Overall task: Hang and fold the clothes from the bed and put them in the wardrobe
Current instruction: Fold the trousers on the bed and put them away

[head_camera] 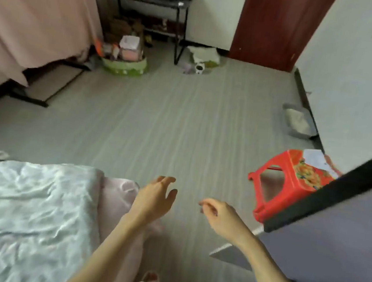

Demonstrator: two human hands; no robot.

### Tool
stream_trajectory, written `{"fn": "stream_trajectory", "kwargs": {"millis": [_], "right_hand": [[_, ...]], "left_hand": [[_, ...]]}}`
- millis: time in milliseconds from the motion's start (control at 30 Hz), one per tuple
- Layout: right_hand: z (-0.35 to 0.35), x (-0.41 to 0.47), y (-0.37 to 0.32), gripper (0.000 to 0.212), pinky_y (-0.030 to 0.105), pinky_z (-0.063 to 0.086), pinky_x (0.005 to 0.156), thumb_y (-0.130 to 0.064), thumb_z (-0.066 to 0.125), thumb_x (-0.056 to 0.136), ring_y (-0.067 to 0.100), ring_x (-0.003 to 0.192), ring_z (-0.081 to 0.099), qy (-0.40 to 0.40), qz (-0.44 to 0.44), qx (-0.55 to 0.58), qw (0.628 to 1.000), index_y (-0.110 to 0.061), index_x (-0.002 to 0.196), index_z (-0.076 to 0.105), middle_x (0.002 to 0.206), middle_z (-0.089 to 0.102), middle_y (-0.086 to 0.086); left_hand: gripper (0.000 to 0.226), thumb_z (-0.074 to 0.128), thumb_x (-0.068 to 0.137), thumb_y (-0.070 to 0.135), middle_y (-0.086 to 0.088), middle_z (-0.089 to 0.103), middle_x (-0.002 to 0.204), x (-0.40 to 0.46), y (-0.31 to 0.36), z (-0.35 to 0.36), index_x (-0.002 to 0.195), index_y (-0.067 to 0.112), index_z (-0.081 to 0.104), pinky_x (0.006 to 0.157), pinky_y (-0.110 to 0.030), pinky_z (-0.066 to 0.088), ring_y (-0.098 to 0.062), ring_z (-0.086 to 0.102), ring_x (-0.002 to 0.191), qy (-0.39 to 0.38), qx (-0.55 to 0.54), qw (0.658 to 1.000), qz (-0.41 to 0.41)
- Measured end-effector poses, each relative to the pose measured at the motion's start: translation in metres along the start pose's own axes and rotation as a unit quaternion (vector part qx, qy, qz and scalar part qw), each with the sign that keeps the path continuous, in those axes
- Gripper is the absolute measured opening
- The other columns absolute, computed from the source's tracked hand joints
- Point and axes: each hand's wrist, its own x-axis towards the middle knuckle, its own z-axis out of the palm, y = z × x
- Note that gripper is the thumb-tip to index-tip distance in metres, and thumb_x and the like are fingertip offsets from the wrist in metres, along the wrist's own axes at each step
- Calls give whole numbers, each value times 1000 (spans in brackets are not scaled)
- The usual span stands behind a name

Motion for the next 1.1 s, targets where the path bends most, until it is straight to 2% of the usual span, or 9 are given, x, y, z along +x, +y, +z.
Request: {"fn": "stream_trajectory", "kwargs": {"millis": [167,267,467,633,733,800,867,967,1100], "right_hand": [[39,114,-111,30,22,45,85,-25,41,99,14,106,60,-79,-63,-4,995,-17,120,61,113,65,-1],[49,172,-162,27,23,44,85,-23,44,98,18,104,61,-78,-104,-11,991,-14,116,63,109,67,2],[61,289,-214,27,25,43,88,-21,45,97,20,104,59,-126,-136,-83,979,-14,115,63,111,66,6],[87,407,-270,24,27,43,89,-18,44,98,20,104,59,-223,-206,-134,943,-13,113,62,109,66,7],[91,481,-309,16,28,45,87,-13,46,97,16,93,58,-271,-243,-115,924,-20,100,60,95,64,1],[79,530,-344,19,23,45,78,-8,46,96,16,84,57,-268,-259,-96,923,-21,89,57,81,61,-5],[69,567,-375,22,29,45,78,-3,46,95,21,82,57,-247,-266,-88,928,-19,85,57,75,60,-3],[80,600,-431,21,34,45,82,-3,46,93,22,83,58,-225,-307,-99,919,-18,86,59,80,62,6],[138,601,-497,21,33,45,86,-6,46,93,23,87,61,-304,-378,-105,868,-17,93,63,89,67,7]], "left_hand": [[43,45,98,32,0,44,142,42,-95,-84,139,21,42,97,-32,41,-22,53,118,81,-10,994,-68],[46,46,97,32,-4,44,142,68,-143,-119,141,19,40,100,-35,40,-25,49,123,116,-9,986,-116],[49,44,98,33,-1,39,146,99,-214,-146,144,20,34,101,-31,37,-20,43,127,142,-32,967,-210],[48,46,98,31,-4,42,141,145,-278,-168,143,17,37,102,-32,38,-19,44,126,199,-68,926,-315],[47,45,98,29,-6,43,141,196,-305,-190,143,14,37,103,-30,36,-20,45,126,249,-99,886,-380],[47,44,99,29,-4,41,144,242,-315,-218,143,15,36,103,-29,33,-18,41,130,272,-96,871,-397],[47,44,98,29,-4,42,143,281,-316,-244,143,15,37,103,-29,34,-18,41,130,290,-104,870,-384],[46,46,98,29,-2,44,142,313,-321,-278,142,17,39,103,-31,36,-18,43,129,324,-102,862,-376],[42,48,96,25,-3,48,137,290,-354,-300,137,16,45,102,-34,38,-19,47,124,381,-105,797,-456]]}}
